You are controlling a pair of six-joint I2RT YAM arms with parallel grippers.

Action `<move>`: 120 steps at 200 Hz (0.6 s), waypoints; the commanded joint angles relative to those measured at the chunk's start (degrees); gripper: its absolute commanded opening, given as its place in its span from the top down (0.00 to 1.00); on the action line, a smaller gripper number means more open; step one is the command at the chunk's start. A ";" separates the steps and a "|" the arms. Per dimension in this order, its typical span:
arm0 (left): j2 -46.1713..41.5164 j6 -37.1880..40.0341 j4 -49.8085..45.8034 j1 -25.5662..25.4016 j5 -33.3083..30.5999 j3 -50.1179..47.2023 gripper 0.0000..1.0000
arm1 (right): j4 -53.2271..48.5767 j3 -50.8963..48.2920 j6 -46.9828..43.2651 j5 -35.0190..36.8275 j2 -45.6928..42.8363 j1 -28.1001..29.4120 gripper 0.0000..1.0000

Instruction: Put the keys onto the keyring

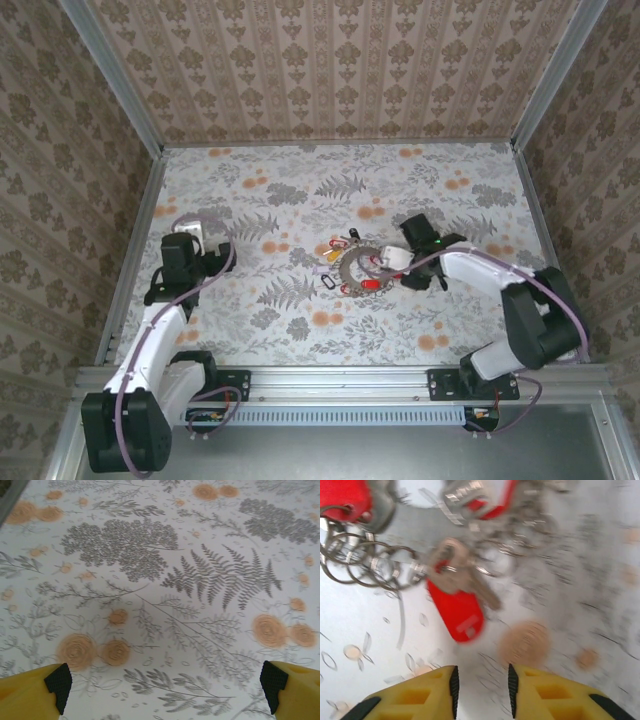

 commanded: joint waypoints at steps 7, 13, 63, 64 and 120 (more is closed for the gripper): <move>-0.31 7.34 6.16 -1.00 -3.25 0.22 0.00 | 3.55 -0.29 6.25 -10.15 -11.84 -5.23 0.61; -0.50 9.91 8.00 -1.56 -2.98 -0.17 0.00 | 5.20 -0.57 8.22 -13.42 -14.36 -6.69 0.59; 2.04 13.62 20.99 -3.19 -3.35 -5.19 0.00 | 42.19 -15.85 40.48 -17.72 -28.33 -13.60 0.00; 2.17 13.59 21.16 -3.14 -3.40 -5.31 0.00 | 43.07 -16.34 40.94 -17.37 -28.42 -13.60 0.00; 10.96 10.25 34.51 -3.39 -4.19 -10.30 0.00 | 62.78 -29.53 42.99 -6.66 -22.23 -14.96 0.00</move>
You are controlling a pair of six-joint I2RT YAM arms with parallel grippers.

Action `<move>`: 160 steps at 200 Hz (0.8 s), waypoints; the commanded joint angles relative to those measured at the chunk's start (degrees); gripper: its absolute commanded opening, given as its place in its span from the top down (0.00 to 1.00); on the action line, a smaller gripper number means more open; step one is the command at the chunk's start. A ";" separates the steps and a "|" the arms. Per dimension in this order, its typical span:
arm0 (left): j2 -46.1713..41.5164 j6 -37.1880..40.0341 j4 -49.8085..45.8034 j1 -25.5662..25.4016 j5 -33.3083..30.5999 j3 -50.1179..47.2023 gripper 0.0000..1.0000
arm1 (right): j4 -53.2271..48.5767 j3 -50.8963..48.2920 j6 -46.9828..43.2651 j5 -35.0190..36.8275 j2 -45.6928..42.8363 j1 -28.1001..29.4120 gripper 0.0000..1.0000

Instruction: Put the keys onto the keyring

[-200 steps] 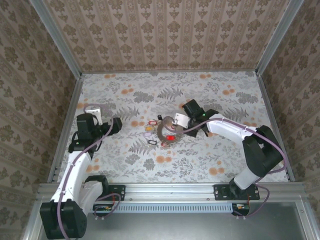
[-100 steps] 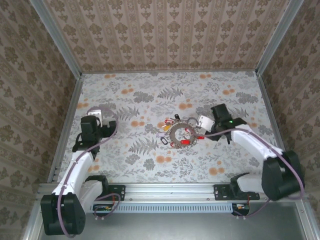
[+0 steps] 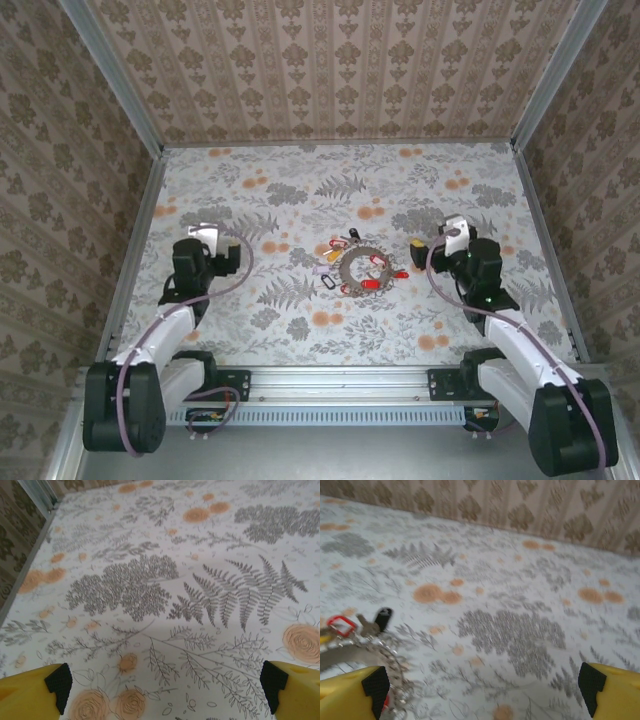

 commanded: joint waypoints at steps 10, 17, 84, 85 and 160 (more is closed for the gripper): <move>5.56 -0.28 10.24 -0.77 -0.89 -0.22 0.00 | 19.52 -3.41 2.40 4.30 8.79 -1.19 0.00; 7.18 0.43 12.52 -0.97 -1.14 -0.09 0.00 | 24.28 -4.10 3.09 4.16 12.35 -1.83 0.00; 29.53 -2.17 32.70 4.77 0.52 4.70 0.00 | 32.42 3.04 7.93 9.74 33.89 -3.53 0.00; 29.42 -2.30 32.74 4.79 0.30 4.55 0.00 | 32.31 3.14 8.05 9.69 33.99 -3.66 0.00; 29.40 -1.46 32.44 3.79 -0.56 4.71 0.00 | 28.28 6.38 9.23 13.59 35.05 -3.44 0.01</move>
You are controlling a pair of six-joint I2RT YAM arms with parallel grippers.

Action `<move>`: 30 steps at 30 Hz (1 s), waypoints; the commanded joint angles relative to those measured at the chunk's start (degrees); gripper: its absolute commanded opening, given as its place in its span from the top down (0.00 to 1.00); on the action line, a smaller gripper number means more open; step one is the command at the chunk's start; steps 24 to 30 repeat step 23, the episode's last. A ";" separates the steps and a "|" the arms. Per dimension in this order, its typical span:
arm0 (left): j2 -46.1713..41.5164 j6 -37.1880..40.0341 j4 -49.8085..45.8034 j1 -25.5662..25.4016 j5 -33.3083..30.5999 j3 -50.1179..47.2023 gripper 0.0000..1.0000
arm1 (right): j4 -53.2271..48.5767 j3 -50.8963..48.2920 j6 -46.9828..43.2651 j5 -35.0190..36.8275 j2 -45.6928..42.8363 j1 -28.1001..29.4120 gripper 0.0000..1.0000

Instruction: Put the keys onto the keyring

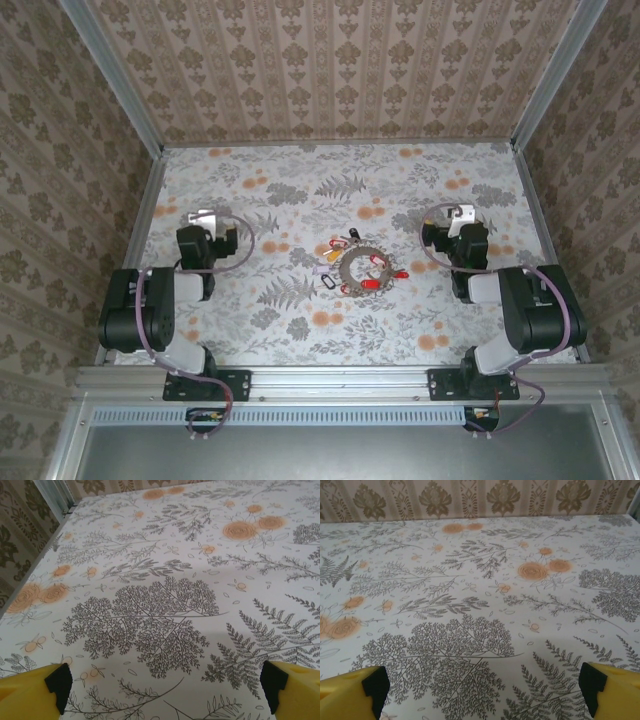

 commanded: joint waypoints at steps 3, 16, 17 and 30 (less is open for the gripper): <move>-0.59 -0.81 2.28 0.07 0.46 0.00 0.00 | -1.92 1.08 0.83 2.53 -0.30 0.78 0.01; -0.57 -0.81 2.46 0.07 0.48 0.05 0.00 | -2.99 1.93 0.66 2.62 0.16 0.91 0.00; -0.51 -0.81 2.44 0.07 0.42 0.00 0.00 | -2.99 1.89 0.66 2.62 0.21 0.93 0.00; -0.54 -0.81 2.48 0.07 0.47 0.00 0.00 | -2.12 1.24 0.57 2.46 -0.31 0.89 0.00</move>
